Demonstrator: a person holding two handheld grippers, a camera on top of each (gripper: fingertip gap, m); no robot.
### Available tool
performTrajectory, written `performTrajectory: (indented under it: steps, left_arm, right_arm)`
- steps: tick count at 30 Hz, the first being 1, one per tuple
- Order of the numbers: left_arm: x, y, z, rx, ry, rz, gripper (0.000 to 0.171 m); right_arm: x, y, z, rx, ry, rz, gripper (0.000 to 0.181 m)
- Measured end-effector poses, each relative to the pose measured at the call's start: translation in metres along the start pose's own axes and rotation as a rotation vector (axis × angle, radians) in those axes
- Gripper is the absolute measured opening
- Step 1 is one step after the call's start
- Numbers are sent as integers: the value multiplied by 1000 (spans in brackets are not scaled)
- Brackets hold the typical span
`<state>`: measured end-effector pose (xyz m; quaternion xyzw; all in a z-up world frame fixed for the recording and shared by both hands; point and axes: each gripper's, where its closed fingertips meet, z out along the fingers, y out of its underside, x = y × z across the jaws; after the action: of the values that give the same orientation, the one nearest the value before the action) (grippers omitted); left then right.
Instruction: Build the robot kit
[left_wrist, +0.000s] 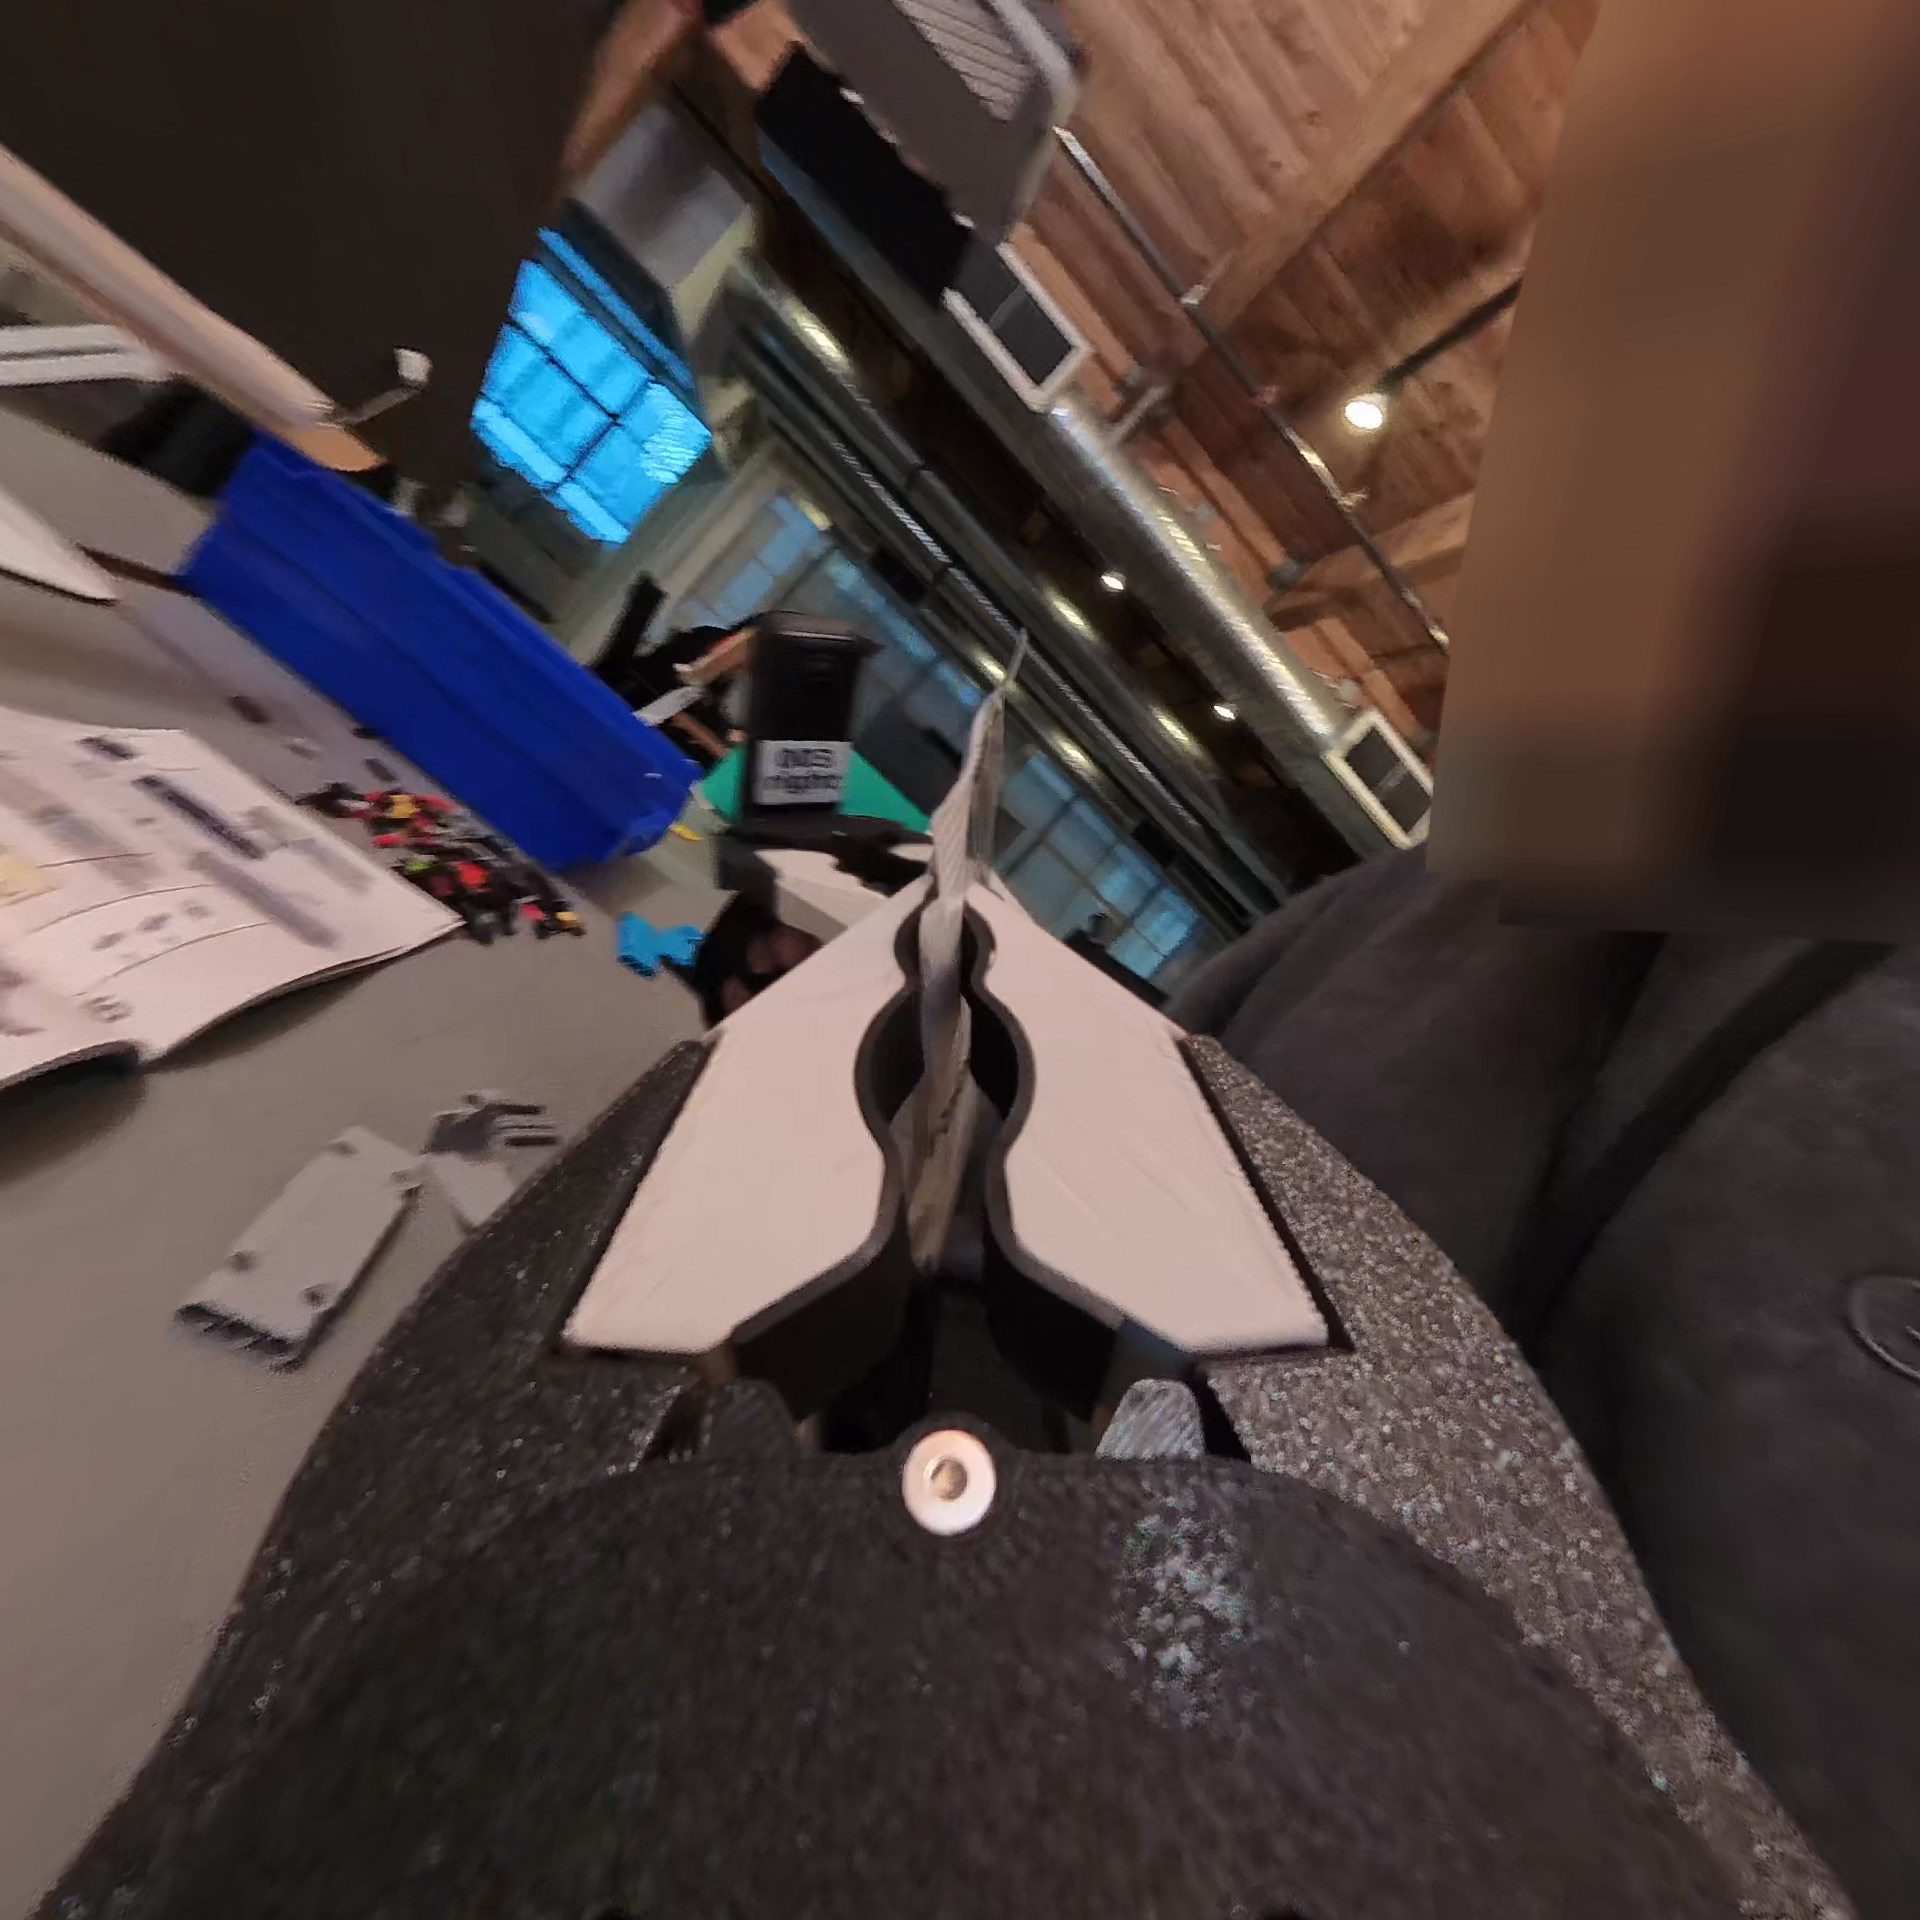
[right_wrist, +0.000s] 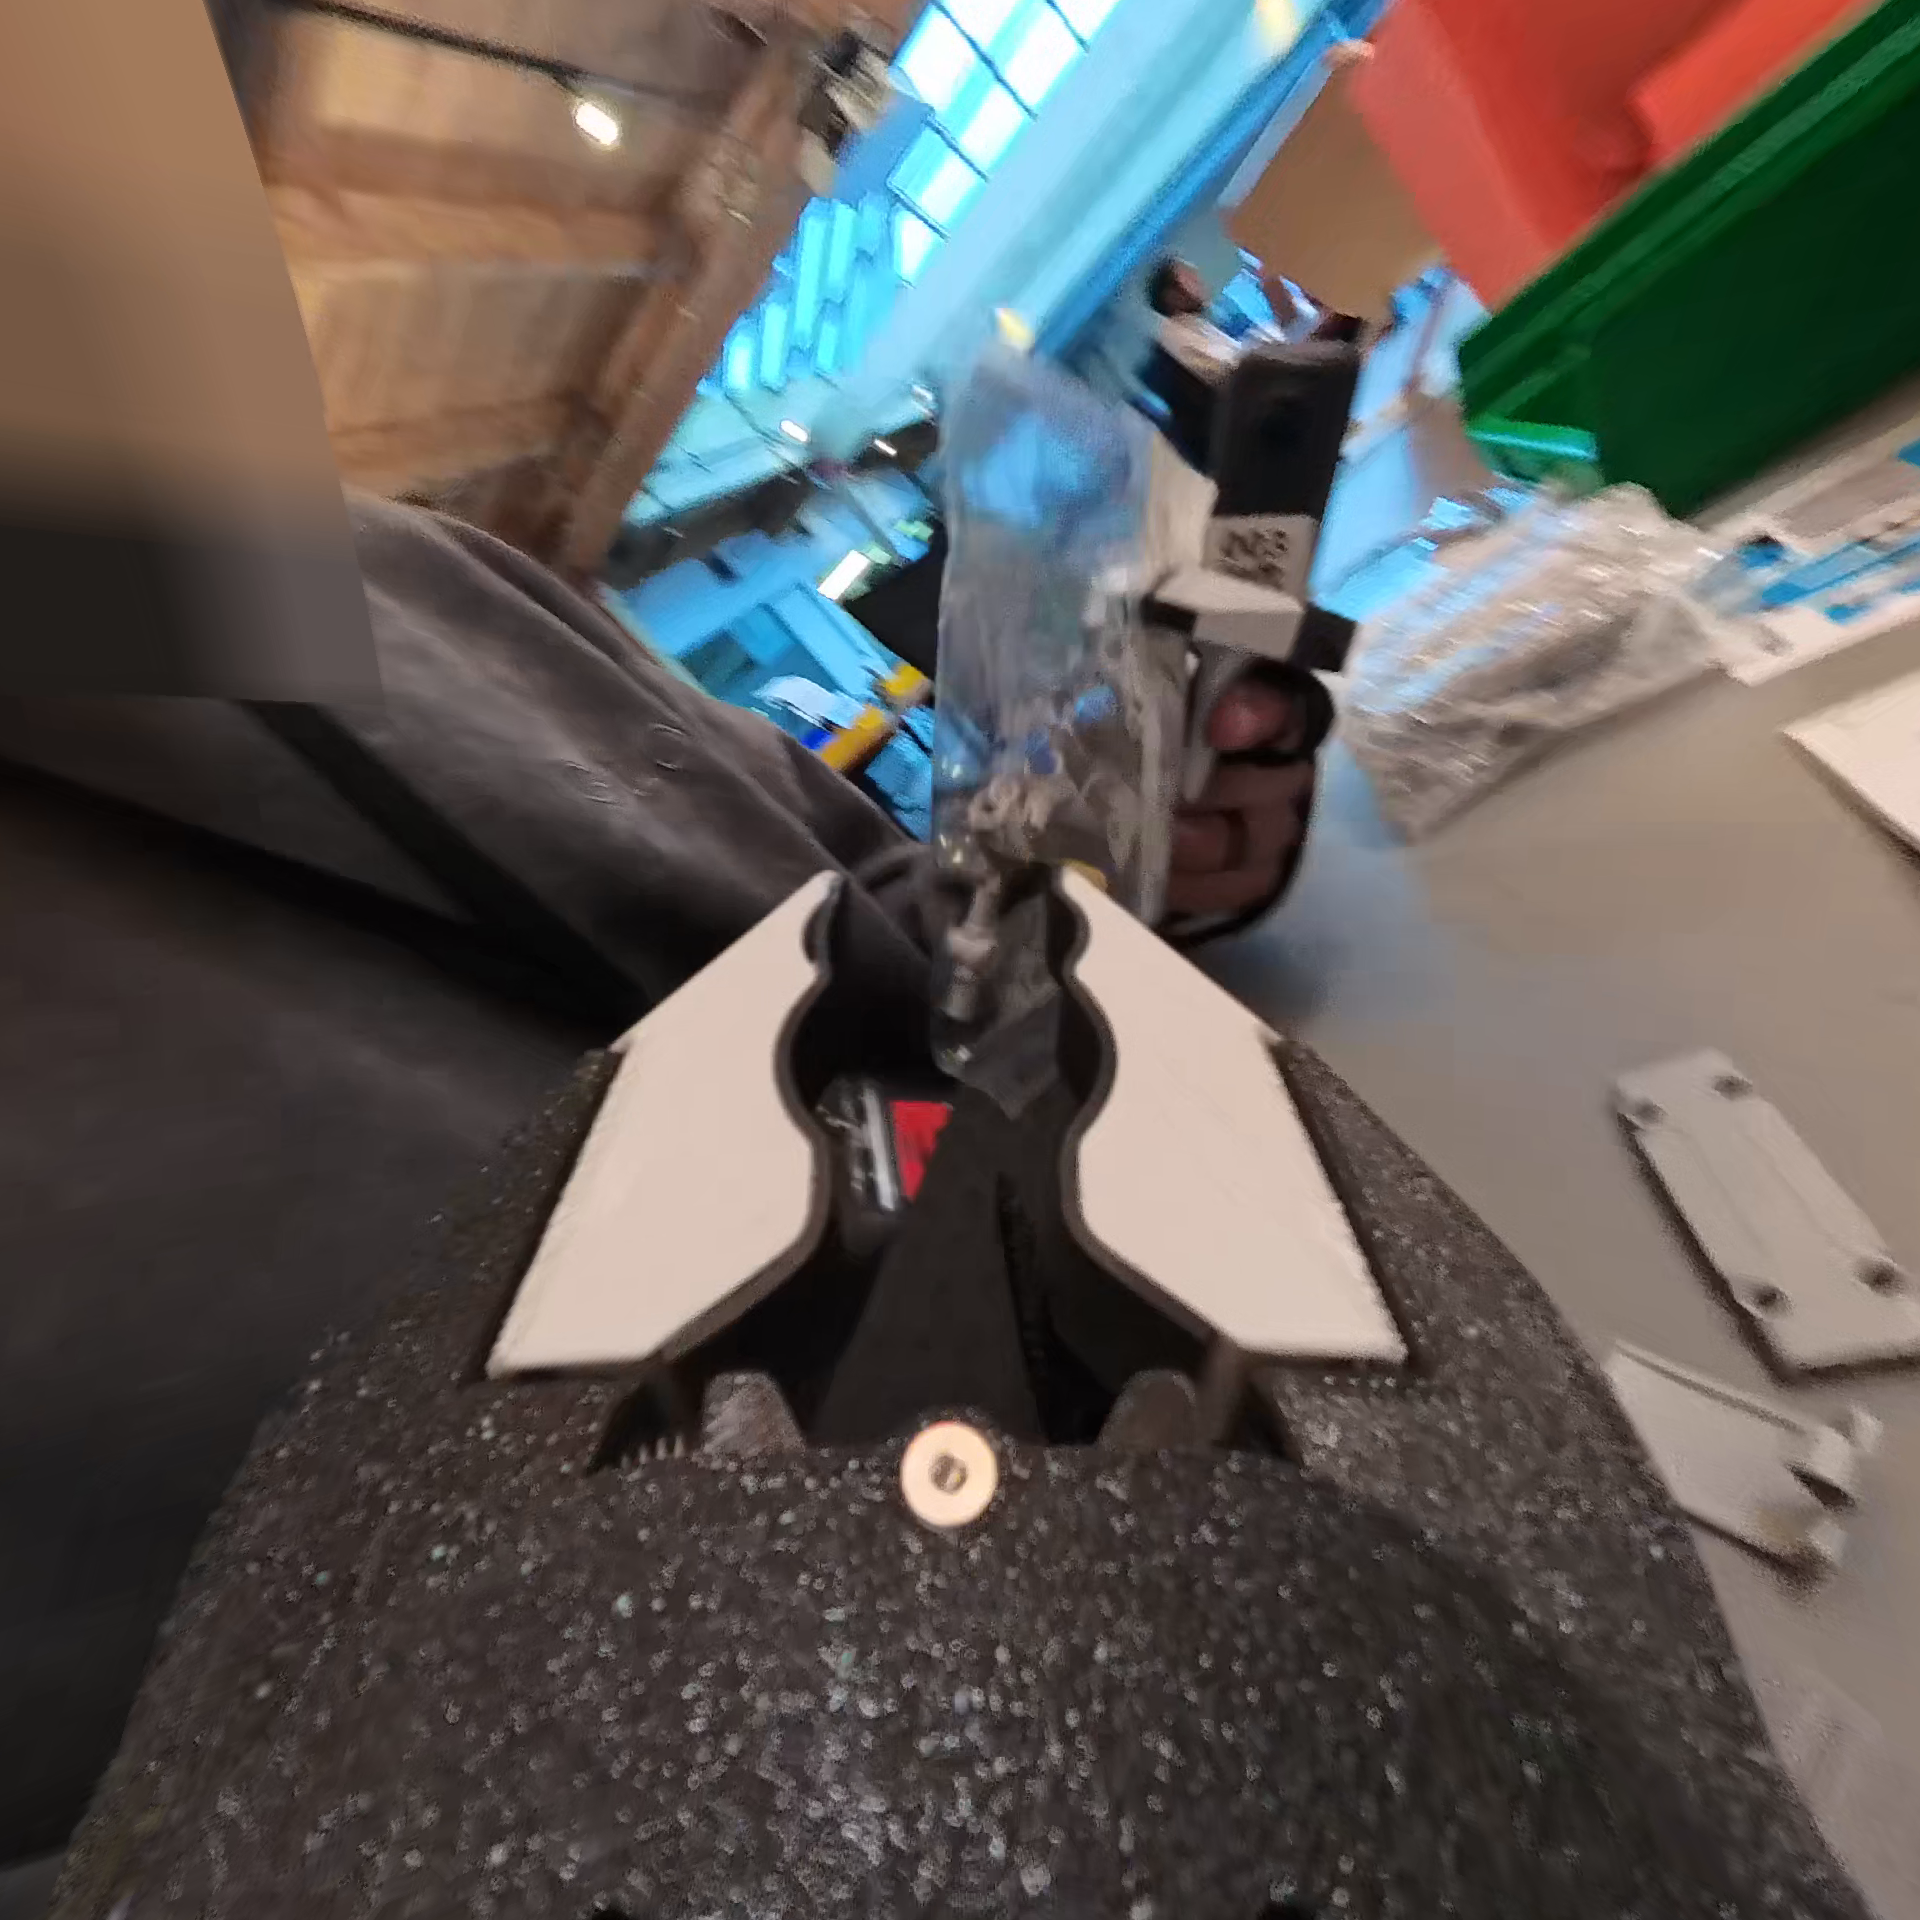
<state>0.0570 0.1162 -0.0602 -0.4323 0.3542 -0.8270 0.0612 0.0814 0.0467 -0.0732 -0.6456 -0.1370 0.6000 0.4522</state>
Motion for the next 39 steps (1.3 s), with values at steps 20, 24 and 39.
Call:
performTrajectory:
  steps: [20,24,39]
  left_arm:
    - [-23,93,22,-571,-316,332,0]
    - [-16,83,22,-515,-339,385,8]
    - [-8,52,17,-361,-297,372,0]
  right_arm:
    - [30,18,35,-676,483,-414,0]
    - [31,17,29,-783,509,-382,0]
    - [36,21,23,-791,478,-277,0]
